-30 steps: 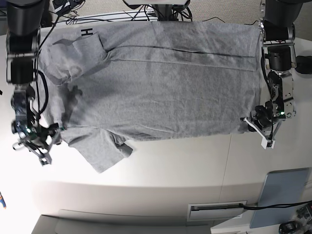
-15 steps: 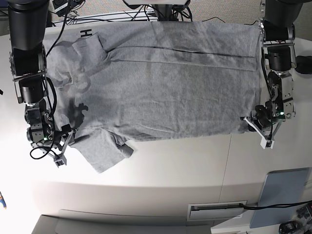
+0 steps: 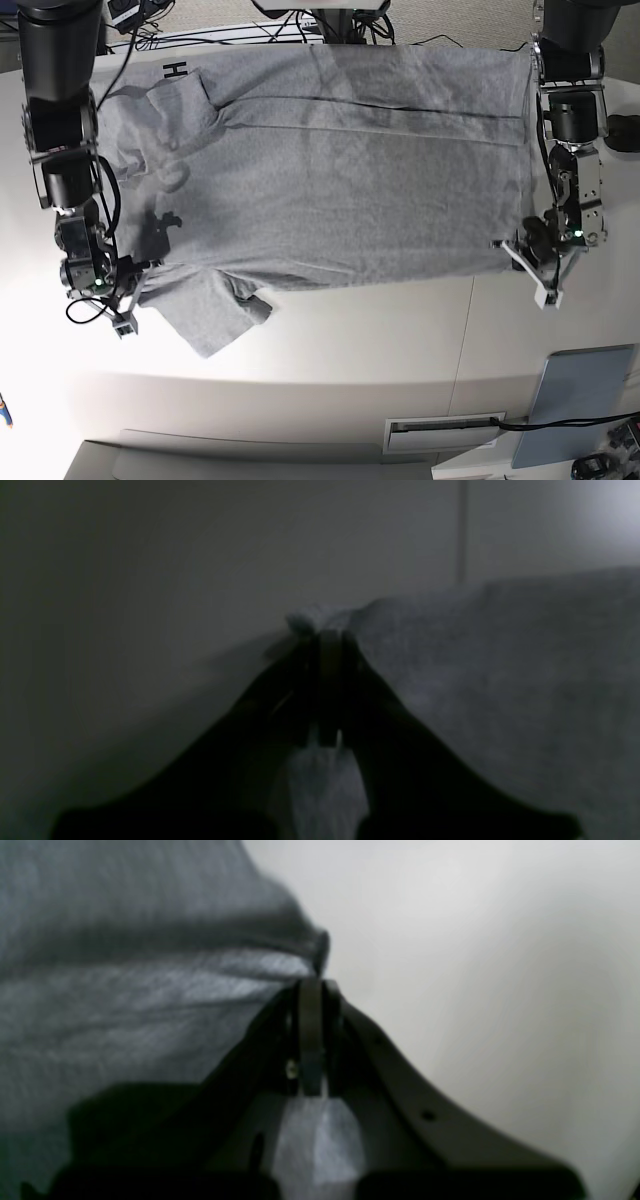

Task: Fold the T-shirt properly
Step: 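Lift the opposite edge with both grippers and fold it over the shirt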

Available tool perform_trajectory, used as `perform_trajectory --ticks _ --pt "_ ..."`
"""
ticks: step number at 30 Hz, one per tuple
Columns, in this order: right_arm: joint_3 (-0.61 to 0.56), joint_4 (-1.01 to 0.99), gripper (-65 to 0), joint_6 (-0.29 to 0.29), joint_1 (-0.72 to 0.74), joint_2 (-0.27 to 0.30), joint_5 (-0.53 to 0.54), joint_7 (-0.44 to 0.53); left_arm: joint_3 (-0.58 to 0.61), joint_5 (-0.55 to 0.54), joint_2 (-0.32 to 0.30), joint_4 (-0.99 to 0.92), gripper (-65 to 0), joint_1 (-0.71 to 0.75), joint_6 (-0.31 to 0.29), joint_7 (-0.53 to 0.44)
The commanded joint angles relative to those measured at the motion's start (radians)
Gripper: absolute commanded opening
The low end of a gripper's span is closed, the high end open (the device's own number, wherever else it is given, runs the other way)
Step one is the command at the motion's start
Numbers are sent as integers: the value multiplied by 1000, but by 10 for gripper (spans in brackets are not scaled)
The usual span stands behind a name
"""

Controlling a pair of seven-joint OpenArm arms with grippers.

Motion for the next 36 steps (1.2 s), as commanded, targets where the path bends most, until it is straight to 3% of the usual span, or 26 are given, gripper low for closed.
perform_trajectory --ticks 1,6,12,17,24,33,36 --pt "3 40 -650 -26 4 41 -16 -30 -4 -30 -25 58 -650 -16 11 -13" --pt "3 318 -650 -124 -98 128 -17 -79 -4 -66 -49 232 -650 69 11 27" --pt "54 521 -650 -210 -235 188 -89 -92 -25 -67 -50 340 -650 177 43 26" --pt "207 668 -650 -212 -374 188 -95 -105 -127 -108 -44 440 -650 271 29 26" --pt "391 882 -650 -208 -574 188 -96 -126 -254 -183 -31 539 -650 391 -47 60" --pt "444 1149 -650 -232 -826 188 -197 -181 -268 -191 -34 542 -650 484 -47 60" --pt "449 1204 -650 -253 -899 188 -246 -195 -268 -197 -34 554 -650 507 -72 64"
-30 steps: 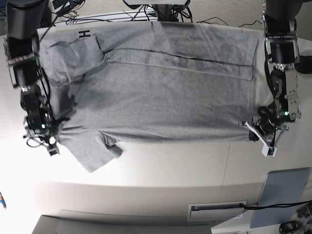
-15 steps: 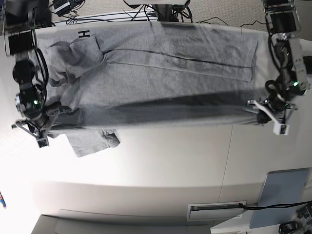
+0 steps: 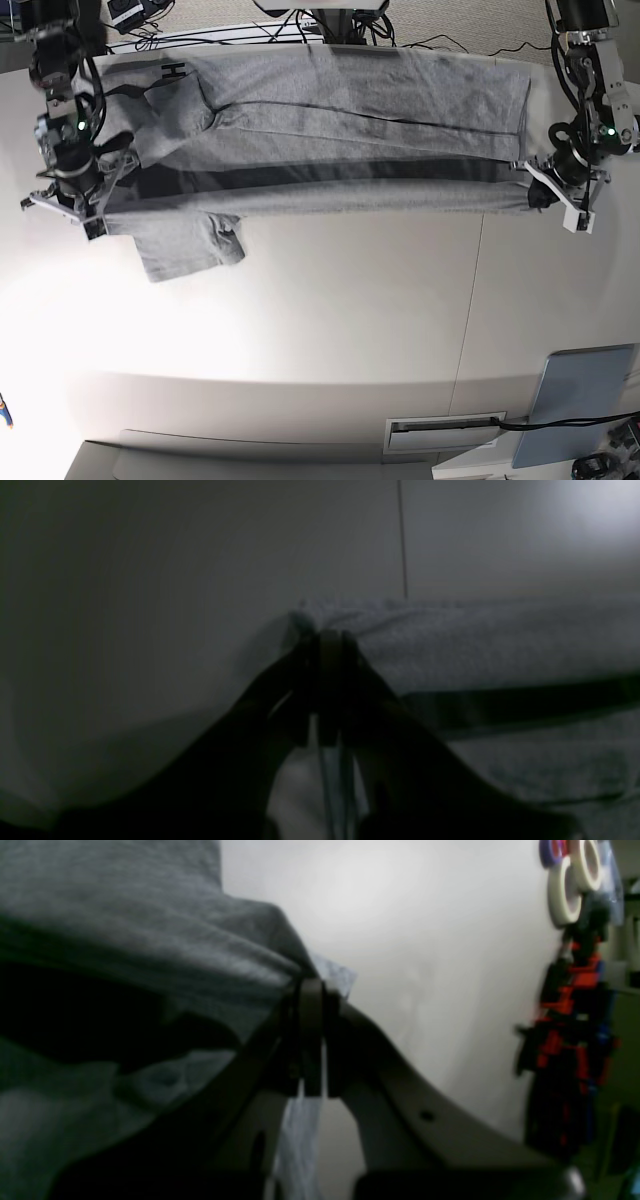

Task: Fold the T-shirt properly
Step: 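Lift the opposite edge with both grippers and fold it over the shirt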

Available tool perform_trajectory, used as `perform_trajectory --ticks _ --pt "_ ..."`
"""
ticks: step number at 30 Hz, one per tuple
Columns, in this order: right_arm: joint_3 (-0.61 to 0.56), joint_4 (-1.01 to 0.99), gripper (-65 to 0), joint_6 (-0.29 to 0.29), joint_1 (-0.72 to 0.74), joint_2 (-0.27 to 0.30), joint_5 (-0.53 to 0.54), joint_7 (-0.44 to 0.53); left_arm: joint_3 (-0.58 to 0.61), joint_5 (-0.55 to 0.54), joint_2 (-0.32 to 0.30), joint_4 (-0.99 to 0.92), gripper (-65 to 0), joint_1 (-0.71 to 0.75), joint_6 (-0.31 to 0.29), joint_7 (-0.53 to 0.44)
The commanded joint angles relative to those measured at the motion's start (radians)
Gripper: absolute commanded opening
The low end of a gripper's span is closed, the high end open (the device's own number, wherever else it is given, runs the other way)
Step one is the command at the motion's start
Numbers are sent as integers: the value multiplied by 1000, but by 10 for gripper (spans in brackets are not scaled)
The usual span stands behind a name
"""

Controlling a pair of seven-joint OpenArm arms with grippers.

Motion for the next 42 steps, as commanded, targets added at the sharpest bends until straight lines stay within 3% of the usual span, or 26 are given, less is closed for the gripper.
perform_trajectory --ticks 1,18,35,42 --pt "17 28 -650 -17 -16 19 -26 8 -10 -8 -20 27 -650 1 -3 -16" --pt "183 190 -650 -25 -251 19 -47 -26 -23 -4 -26 114 -650 89 -3 33" --pt "187 215 -650 -23 -301 19 -74 -148 -23 11 -26 148 -650 89 -3 144" --pt "187 214 -650 10 -301 19 -73 -197 -23 12 -26 175 -650 89 -3 187"
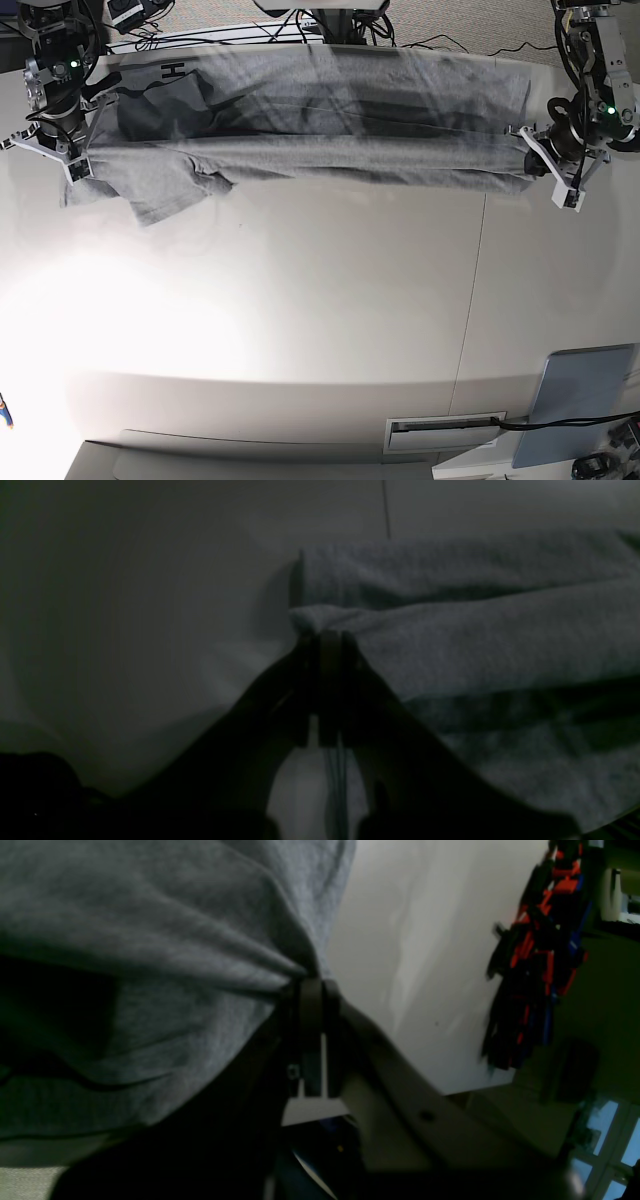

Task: Fold the T-shirt properly
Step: 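Lift the opposite edge with both grippers and fold it over the shirt, then lower the folded edge, release, and move the right gripper to the collar end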

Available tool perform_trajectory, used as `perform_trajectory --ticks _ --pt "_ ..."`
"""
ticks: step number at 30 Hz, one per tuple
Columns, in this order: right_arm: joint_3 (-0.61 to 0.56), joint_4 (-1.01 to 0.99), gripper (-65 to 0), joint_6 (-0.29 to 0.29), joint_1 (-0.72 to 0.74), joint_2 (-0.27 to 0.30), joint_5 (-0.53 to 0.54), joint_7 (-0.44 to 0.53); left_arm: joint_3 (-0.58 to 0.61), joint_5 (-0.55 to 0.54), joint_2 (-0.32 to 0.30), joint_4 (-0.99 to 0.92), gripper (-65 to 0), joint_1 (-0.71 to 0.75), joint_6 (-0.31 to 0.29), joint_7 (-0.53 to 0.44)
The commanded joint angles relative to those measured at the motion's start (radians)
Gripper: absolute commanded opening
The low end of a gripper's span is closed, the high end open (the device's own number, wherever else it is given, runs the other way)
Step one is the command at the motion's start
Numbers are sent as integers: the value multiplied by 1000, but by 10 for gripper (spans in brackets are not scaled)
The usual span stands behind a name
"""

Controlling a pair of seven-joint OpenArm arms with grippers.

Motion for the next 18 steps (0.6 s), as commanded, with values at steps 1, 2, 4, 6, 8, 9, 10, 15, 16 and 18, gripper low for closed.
perform_trajectory --ticks 1,2,4,6,8,9,10,15,16,18 --pt "13 14 -650 -11 0 19 -27 -4 -11 0 -19 17 -650 -7 4 -6" --pt "13 14 -650 -11 0 19 -27 -9 -10 0 -19 17 -650 -7 4 -2" --pt "13 14 -650 -11 0 19 -27 -23 -10 0 -19 17 -650 -7 4 20" --pt "13 14 -650 -11 0 19 -27 -30 -10 3 -19 17 -650 -7 4 34" --pt "13 14 -650 -12 0 14 -27 -26 -10 17 -19 17 -650 -7 4 33" --pt "13 13 -650 -12 0 13 -26 -20 -10 21 -19 17 -650 -7 4 33" --pt "13 12 -650 -11 0 13 -26 -15 -10 23 -19 17 -650 -7 4 30" --pt "13 11 -650 39 0 14 -27 4 -10 23 -19 17 -650 -7 4 22" --pt "13 11 -650 40 0 14 -27 12 -10 23 -19 17 -650 -7 4 23" --pt "13 11 -593 40 0 14 -27 19 -10 23 -19 17 -650 -7 4 23"
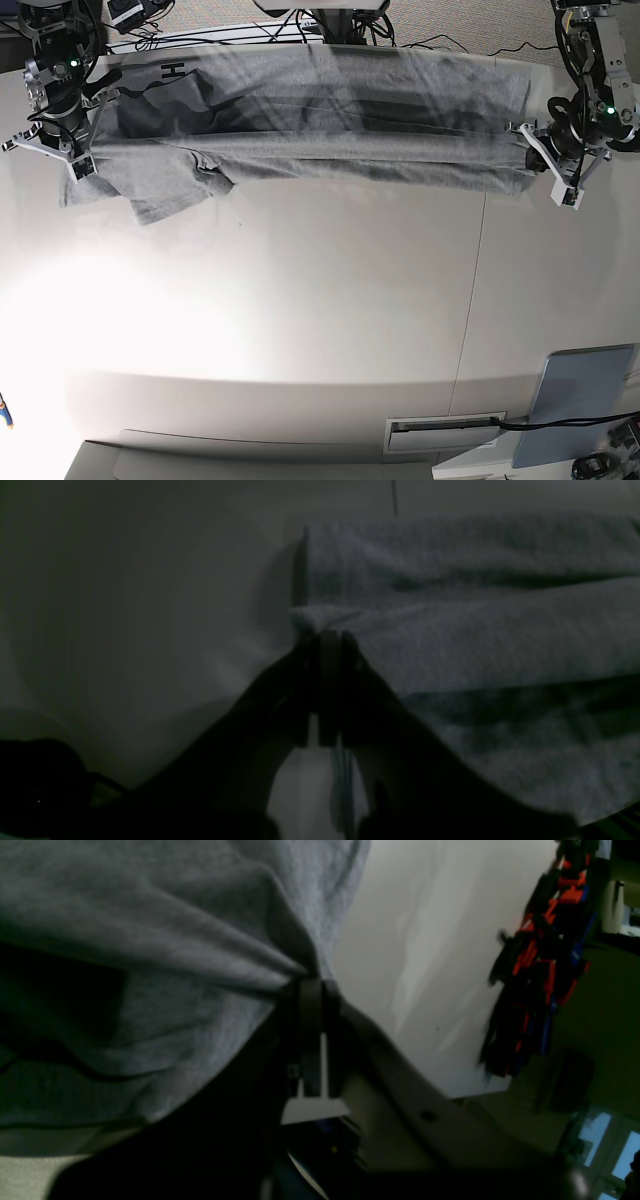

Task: Fold the T-shirt properly
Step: 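Lower the folded edge, release, and move the right gripper to the collar end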

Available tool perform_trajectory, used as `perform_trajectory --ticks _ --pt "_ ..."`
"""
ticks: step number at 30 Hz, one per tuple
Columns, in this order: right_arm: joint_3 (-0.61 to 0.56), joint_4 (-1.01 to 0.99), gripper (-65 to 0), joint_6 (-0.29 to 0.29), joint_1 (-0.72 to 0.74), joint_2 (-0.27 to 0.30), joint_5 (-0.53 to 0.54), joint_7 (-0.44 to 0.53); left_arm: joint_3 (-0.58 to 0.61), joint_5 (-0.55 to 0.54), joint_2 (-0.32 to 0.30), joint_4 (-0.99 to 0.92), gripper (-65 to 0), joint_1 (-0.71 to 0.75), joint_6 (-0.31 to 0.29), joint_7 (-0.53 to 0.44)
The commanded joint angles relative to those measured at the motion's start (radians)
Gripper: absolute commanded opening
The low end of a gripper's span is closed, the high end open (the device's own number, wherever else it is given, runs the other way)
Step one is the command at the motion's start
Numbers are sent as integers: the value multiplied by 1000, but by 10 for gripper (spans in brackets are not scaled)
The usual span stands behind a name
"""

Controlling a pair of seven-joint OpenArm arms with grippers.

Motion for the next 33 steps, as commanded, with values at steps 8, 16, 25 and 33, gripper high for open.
perform_trajectory --ticks 8,16,25,33 --pt "13 12 -429 -12 0 17 -2 11 -10 5 -19 17 -650 -7 4 -13" --pt "13 12 -429 -14 1 18 -3 60 -10 85 -19 17 -398 -7 4 -13" --pt "13 12 -429 -15 26 17 39 225 -10 146 -19 17 -276 -7 4 -2" --pt "13 -151 -429 21 294 -60 178 184 -10 12 -19 17 -276 -7 4 -2"
